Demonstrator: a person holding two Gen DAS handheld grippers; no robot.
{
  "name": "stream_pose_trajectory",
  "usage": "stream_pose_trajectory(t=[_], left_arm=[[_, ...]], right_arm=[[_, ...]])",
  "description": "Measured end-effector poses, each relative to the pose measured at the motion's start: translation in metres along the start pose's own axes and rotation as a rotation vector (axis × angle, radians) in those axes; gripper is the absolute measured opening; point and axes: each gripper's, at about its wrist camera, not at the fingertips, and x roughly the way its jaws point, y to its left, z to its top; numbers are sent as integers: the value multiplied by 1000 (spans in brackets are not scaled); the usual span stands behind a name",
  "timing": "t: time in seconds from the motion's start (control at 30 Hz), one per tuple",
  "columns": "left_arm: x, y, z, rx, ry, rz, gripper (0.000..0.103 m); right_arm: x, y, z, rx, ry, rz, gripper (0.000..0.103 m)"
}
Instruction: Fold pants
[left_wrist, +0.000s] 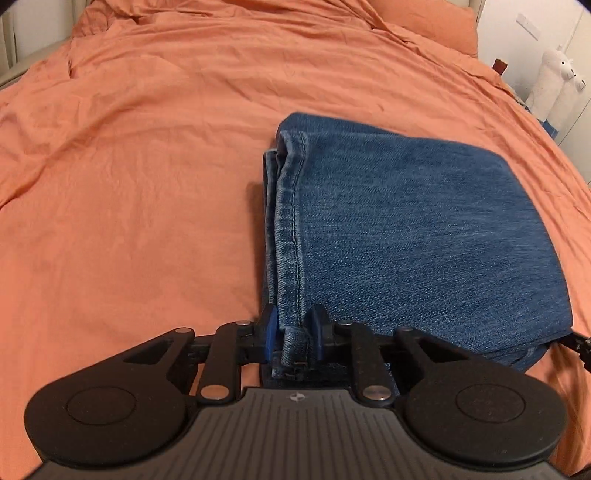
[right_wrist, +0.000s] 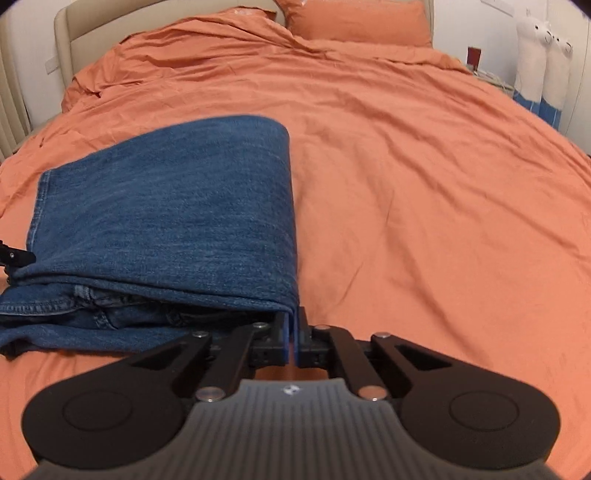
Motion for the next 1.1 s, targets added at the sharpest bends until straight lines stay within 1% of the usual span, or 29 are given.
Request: stream_pose_trajectory(t=[0.07,0.13,0.17,0.27,0.3,0.33,0.43,0.5,0.6,0.67,0.87,0.97,1.1], left_arm=[[-3,1,1,-3,4,6,23],[-10,0,2,1,6,14,24],[-16,1,1,5,3,23,24],[-36,3,2,18,-20,57,24],[-42,3,4,29,-29,69,24],[-48,4,6,35,-44,73,24],[-62,6,19,38,-104,35,24],[-62,2,29,56,-125,53,24],[-54,-6,40,86,-135,52,24],[-46,-11,47,104,-141,49,24],[-20,-23,69,151,-133,51,24],[-2,-23,78,150,-115,42,24],[27,-17,86,155,-74,51,22]], right_arm=[[5,-7,-2,41,21,22,0],[3,-10,0,61,22,34,0],[1,-11,1,64,28,29,0],[-10,-20,1,91,50,-33,0],[-16,-25,2,115,44,-39,0],[-22,-30,3,135,27,-33,2],[-40,-32,17,156,-47,39,3],[-46,-26,32,137,-92,87,4],[-42,-11,57,93,-133,155,6],[-32,0,73,47,-147,169,6],[20,20,125,-4,-122,177,6],[50,31,146,-19,-95,175,6],[94,32,164,-7,-54,152,6]])
